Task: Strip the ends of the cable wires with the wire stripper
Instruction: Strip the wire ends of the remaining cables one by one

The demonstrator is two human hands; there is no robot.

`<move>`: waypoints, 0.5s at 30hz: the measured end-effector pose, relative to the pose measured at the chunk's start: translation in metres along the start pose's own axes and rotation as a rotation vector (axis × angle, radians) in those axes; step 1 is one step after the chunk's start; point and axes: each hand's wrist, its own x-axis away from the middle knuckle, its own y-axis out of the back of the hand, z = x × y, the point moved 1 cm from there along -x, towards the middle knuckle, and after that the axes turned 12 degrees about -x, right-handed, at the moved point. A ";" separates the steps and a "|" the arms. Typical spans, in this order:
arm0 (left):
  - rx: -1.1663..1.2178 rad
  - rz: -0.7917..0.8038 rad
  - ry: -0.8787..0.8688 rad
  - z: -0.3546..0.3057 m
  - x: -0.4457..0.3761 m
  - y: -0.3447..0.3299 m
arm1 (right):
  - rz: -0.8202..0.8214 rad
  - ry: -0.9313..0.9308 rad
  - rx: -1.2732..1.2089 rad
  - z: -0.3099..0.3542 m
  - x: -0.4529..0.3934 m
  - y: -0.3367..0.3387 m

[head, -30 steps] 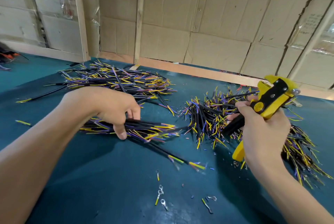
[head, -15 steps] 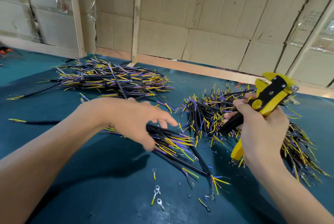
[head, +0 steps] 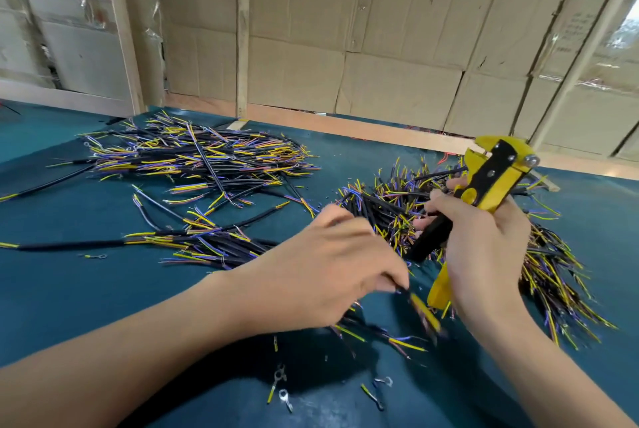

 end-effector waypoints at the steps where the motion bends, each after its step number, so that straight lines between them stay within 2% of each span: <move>1: 0.101 -0.115 0.093 0.002 -0.001 0.004 | 0.006 0.001 0.026 0.000 -0.001 0.002; 4: 0.322 -0.505 0.332 0.004 -0.004 0.015 | 0.026 0.043 0.135 0.001 0.000 0.005; 6: 0.441 -0.652 0.436 0.010 -0.007 0.019 | 0.021 0.103 0.138 0.002 0.002 0.003; 7: 0.550 -0.685 0.507 0.014 -0.009 0.021 | 0.022 0.141 0.096 0.004 0.004 0.001; 9: 0.923 -0.723 0.664 0.021 -0.011 0.024 | 0.077 0.180 -0.085 0.011 0.008 -0.002; 11: 1.248 -0.712 0.762 0.025 -0.012 0.023 | 0.238 0.120 -0.231 0.018 0.012 -0.005; 13: 1.334 -0.715 0.811 0.028 -0.011 0.023 | 0.402 0.017 -0.300 0.023 0.017 -0.010; 15: 1.359 -0.754 0.835 0.032 -0.010 0.025 | 0.473 -0.009 -0.209 0.021 0.024 -0.013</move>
